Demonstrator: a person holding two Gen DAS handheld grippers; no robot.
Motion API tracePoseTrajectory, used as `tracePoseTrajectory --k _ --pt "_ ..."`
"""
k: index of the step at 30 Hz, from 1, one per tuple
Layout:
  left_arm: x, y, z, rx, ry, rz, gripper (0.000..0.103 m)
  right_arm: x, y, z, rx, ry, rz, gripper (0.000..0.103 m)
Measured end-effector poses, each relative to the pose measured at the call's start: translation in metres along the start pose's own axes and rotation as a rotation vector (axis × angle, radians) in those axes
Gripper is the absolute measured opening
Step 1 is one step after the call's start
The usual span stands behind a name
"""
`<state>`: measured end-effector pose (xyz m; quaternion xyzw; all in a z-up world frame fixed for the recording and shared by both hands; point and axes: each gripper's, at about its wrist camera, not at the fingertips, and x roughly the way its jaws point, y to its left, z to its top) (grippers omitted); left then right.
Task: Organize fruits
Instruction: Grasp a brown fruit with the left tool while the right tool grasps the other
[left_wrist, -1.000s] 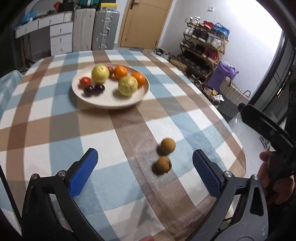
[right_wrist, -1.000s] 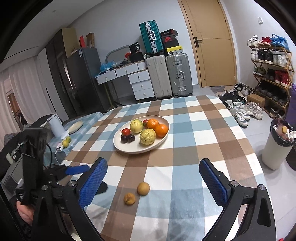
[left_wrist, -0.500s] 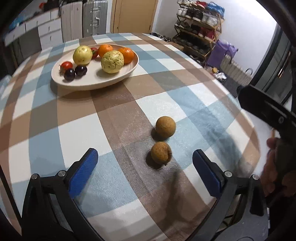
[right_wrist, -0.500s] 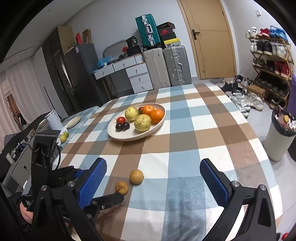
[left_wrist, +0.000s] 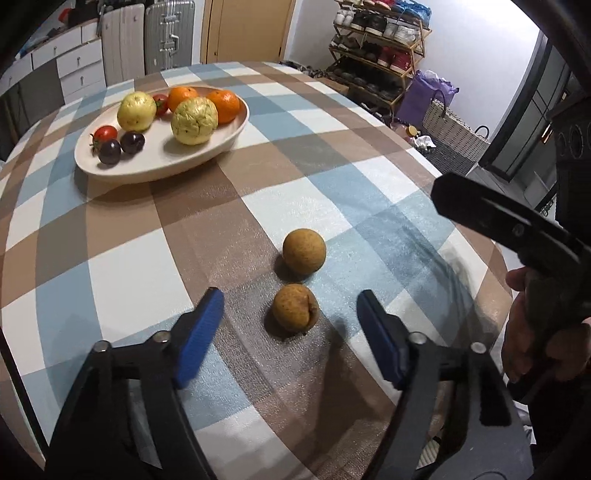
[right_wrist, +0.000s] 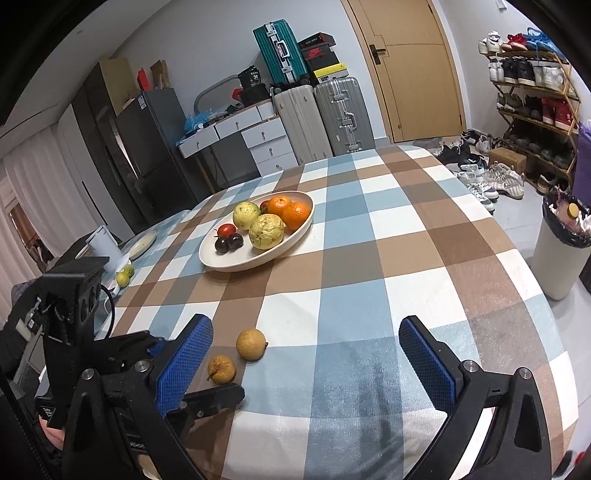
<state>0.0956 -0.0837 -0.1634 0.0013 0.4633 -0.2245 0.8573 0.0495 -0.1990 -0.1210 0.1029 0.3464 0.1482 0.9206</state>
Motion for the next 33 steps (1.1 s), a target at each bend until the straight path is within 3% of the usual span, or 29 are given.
tracePoseTrajectory --k 2,6,20,33 --pt "0.0 0.0 0.0 0.002 0.001 -0.006 0.055 0.001 -0.001 -0.001 0.003 0.002 0.0 0.103" --pt "-0.001 0.001 -0.002 0.007 0.006 -0.021 0.022 0.002 -0.001 -0.003 0.008 0.006 0.002 0.103" --pt "-0.034 0.013 -0.004 0.004 -0.092 -0.044 0.022 0.006 0.008 -0.006 -0.001 0.031 0.008 0.103" --pt "-0.081 0.073 -0.017 -0.082 -0.195 0.005 0.022 0.035 0.032 -0.014 -0.041 0.116 0.031 0.103"
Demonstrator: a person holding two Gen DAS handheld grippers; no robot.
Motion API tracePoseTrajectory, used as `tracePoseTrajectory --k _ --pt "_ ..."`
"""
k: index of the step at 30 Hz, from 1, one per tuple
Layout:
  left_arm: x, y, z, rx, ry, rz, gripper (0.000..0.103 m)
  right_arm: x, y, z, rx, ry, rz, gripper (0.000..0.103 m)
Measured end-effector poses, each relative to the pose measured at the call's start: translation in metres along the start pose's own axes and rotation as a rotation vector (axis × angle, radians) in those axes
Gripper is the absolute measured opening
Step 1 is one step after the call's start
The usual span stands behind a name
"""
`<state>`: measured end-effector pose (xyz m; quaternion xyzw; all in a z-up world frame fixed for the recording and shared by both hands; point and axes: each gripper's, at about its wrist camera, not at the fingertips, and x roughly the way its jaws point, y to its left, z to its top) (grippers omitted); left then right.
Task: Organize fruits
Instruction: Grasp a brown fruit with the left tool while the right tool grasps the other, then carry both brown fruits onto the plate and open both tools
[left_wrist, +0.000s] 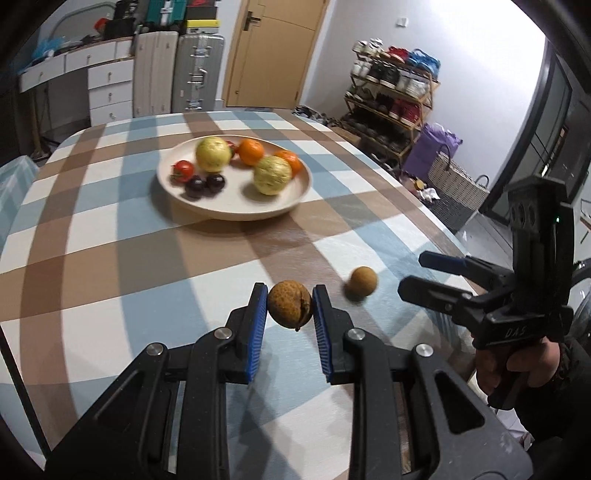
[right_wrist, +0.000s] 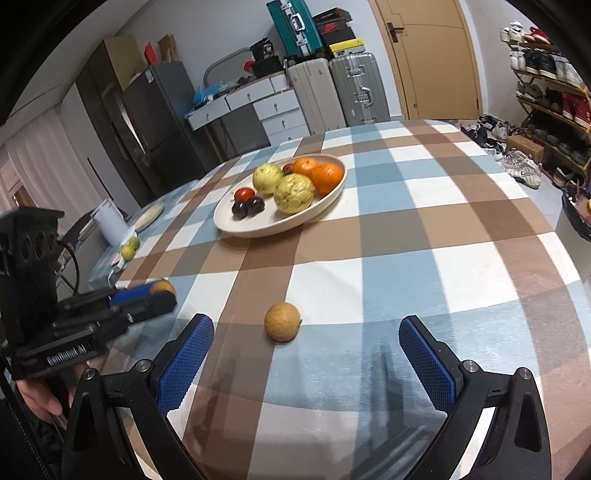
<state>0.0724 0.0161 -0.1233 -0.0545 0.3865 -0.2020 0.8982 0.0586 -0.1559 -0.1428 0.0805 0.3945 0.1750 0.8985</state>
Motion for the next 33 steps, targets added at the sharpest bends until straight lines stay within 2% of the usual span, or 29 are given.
tracePoseTrajectory --k 8,12,15,23,25,27,33 --pt "-0.007 0.021 -0.005 -0.038 -0.01 0.009 0.022 0.02 0.015 0.002 -0.04 0.034 0.0 0.101" --pt "-0.006 0.026 -0.007 -0.049 -0.01 0.008 0.022 0.029 0.02 0.005 -0.057 0.062 0.003 0.087" --pt "-0.005 0.029 -0.008 -0.058 -0.009 0.008 0.022 0.035 0.022 0.006 -0.058 0.076 -0.008 0.083" --pt "-0.003 0.037 -0.01 -0.087 -0.006 -0.001 0.022 0.043 0.026 0.005 -0.075 0.103 -0.011 0.055" --pt "-0.003 0.038 -0.01 -0.085 -0.008 0.0 0.022 0.045 0.027 0.004 -0.076 0.11 0.006 0.039" --pt "-0.002 0.038 -0.009 -0.083 -0.008 -0.002 0.022 0.047 0.028 0.004 -0.082 0.122 0.002 0.029" --pt "-0.003 0.039 -0.008 -0.087 -0.011 0.005 0.022 0.047 0.024 0.003 -0.062 0.125 0.014 0.026"
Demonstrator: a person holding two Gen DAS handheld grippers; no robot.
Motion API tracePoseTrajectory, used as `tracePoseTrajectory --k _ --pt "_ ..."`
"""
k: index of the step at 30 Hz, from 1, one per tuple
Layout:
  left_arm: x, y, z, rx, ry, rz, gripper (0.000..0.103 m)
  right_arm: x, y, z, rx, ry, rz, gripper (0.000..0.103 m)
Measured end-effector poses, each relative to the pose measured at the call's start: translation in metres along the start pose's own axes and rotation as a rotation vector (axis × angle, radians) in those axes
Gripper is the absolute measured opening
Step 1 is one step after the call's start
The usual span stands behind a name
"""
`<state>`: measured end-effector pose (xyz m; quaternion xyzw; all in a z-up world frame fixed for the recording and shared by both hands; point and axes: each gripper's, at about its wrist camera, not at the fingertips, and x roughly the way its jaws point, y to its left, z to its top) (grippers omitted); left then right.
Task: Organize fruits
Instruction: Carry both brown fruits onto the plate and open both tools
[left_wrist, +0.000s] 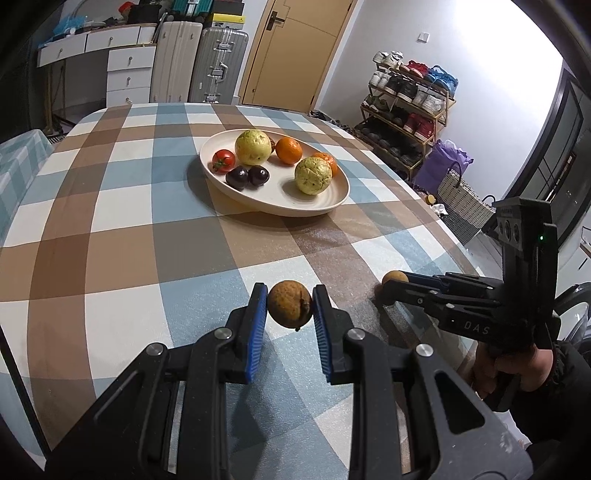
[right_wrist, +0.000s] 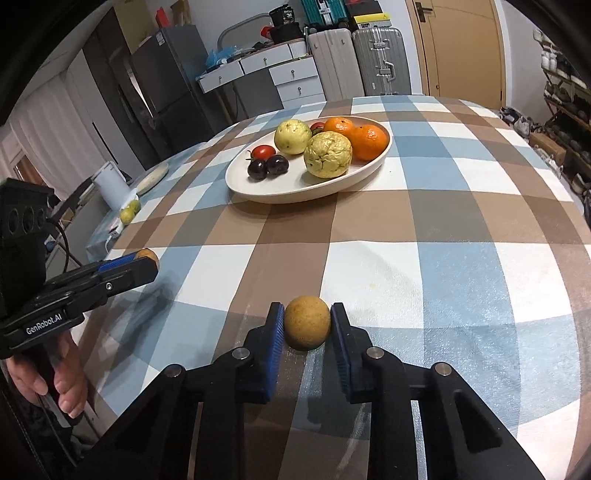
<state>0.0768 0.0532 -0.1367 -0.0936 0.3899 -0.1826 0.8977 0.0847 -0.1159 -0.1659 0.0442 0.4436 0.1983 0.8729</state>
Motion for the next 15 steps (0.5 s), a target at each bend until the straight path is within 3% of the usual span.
tracePoseTrajectory --k 7,15 --pt "0.001 0.002 0.009 -0.035 0.009 -0.003 0.022 -0.006 -0.005 0.002 0.024 -0.022 0.02 0.026" --pt "0.012 -0.008 0.035 -0.01 0.004 0.01 0.022 -0.012 -0.008 0.012 0.028 -0.042 0.073 0.025"
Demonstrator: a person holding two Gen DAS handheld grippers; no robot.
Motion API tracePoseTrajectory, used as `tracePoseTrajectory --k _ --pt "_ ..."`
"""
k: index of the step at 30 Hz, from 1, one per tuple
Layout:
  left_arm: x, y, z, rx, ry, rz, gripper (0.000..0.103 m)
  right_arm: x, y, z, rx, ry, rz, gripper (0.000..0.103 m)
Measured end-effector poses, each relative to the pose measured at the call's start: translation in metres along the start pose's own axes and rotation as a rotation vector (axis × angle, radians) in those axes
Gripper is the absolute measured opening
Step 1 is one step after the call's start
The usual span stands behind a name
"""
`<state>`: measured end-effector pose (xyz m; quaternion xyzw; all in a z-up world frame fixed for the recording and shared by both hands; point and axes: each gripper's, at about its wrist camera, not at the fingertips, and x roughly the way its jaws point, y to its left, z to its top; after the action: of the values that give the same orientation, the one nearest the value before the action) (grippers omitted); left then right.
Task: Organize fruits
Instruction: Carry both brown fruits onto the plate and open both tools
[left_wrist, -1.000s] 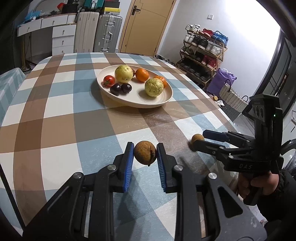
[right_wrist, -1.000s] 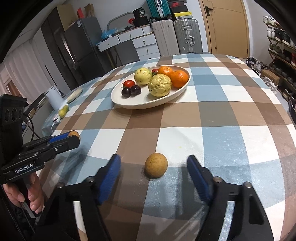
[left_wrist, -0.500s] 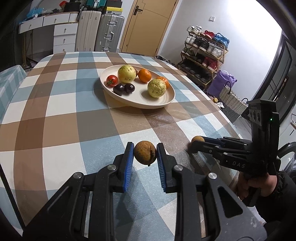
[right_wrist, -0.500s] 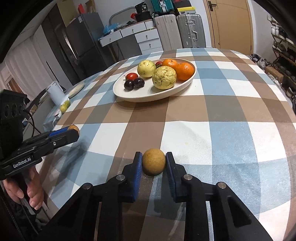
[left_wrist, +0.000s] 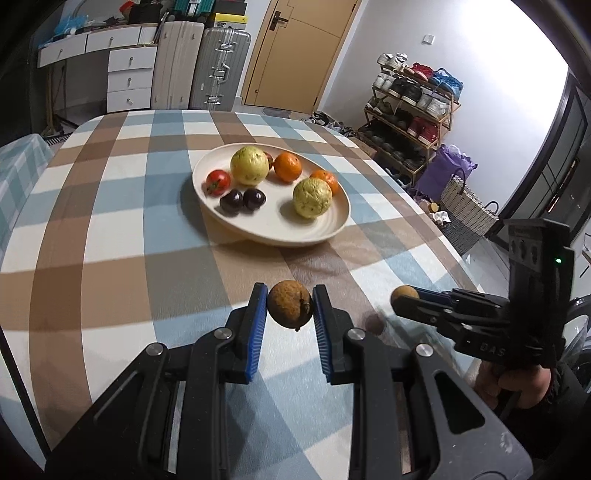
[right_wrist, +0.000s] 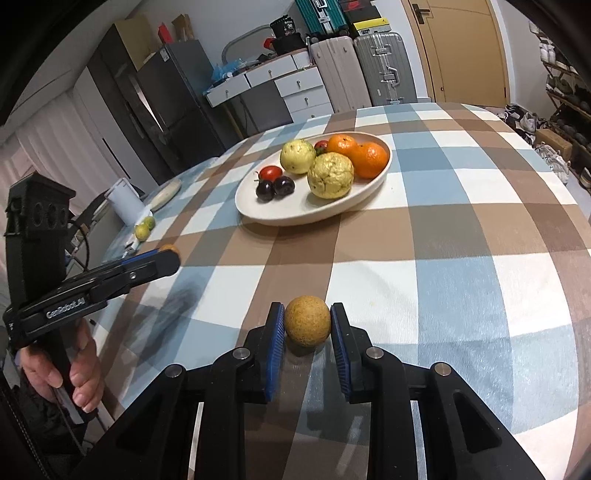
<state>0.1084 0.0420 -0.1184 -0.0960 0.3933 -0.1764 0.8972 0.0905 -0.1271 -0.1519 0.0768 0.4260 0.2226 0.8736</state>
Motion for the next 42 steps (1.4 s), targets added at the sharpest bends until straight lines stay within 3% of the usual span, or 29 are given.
tracePoseTrajectory --k 11,24,32,42 --pt "0.03 0.003 0.054 -0.009 -0.003 0.011 0.022 -0.002 -0.009 0.036 -0.011 -0.055 0.059 0.026" --pt "0.097 0.011 0.117 -0.059 0.041 -0.004 0.022 0.022 -0.026 0.127 -0.001 -0.068 0.116 0.026" --pt "0.126 0.012 0.132 -0.048 0.058 0.005 0.022 0.056 -0.033 0.169 0.016 -0.035 0.146 0.026" --pt "0.144 0.015 0.133 -0.035 0.084 0.01 0.022 0.091 -0.039 0.182 0.008 0.035 0.131 0.026"
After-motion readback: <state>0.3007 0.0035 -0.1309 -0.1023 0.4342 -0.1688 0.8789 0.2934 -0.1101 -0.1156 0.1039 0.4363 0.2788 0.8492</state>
